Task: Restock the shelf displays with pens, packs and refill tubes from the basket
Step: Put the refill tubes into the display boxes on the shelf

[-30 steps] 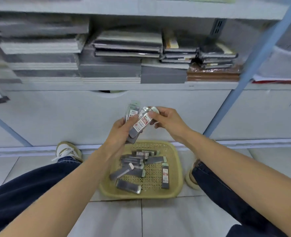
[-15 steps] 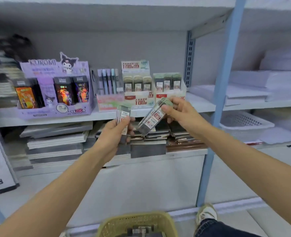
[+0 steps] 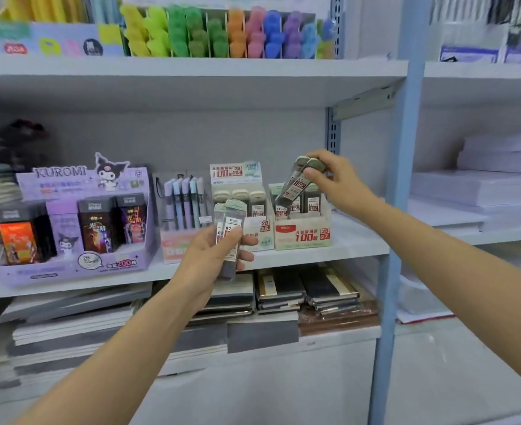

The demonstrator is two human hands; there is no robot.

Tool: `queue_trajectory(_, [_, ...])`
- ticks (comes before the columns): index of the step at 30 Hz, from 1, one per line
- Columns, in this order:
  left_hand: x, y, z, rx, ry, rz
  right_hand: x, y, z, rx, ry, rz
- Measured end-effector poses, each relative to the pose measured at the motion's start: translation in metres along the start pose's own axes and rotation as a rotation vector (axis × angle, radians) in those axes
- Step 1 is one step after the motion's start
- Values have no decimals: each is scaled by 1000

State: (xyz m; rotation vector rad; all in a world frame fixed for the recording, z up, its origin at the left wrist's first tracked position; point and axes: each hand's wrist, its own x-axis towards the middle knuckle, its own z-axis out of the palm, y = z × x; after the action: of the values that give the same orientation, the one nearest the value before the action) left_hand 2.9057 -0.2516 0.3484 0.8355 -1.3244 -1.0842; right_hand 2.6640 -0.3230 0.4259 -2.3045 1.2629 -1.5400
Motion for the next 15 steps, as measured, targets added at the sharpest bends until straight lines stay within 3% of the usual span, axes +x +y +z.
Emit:
queue_trajectory(7, [20,-9,-4,-6,-16,20,20,21,22,-185,-88,-77])
queue_trajectory(15, [26,-16,0,-19,-27,11,29,25,20,-37,-56,4])
